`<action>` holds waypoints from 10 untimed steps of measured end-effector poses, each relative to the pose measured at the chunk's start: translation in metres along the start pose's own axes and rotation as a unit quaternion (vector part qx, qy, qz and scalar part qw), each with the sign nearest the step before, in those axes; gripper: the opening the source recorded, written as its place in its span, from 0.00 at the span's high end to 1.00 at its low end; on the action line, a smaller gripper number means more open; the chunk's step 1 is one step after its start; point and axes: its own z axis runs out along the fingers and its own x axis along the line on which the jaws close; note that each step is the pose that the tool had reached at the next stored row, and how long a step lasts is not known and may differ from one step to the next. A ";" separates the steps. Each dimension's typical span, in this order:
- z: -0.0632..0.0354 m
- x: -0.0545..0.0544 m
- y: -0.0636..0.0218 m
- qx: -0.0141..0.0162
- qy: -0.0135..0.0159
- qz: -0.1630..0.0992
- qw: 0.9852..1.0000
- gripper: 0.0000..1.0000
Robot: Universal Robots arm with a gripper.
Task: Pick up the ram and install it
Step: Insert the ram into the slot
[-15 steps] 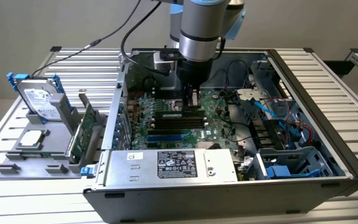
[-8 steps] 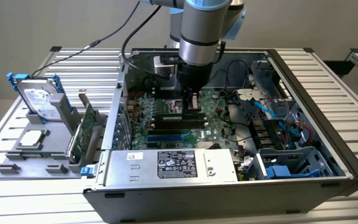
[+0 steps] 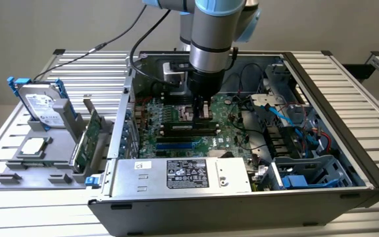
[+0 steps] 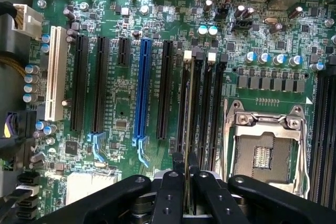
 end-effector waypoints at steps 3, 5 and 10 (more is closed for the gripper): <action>0.0001 0.000 -0.0002 -0.001 0.001 0.000 1.000 0.86; 0.0002 0.001 -0.0007 -0.002 0.001 0.000 1.000 0.86; 0.0017 0.001 -0.0011 -0.002 0.003 0.000 1.000 0.86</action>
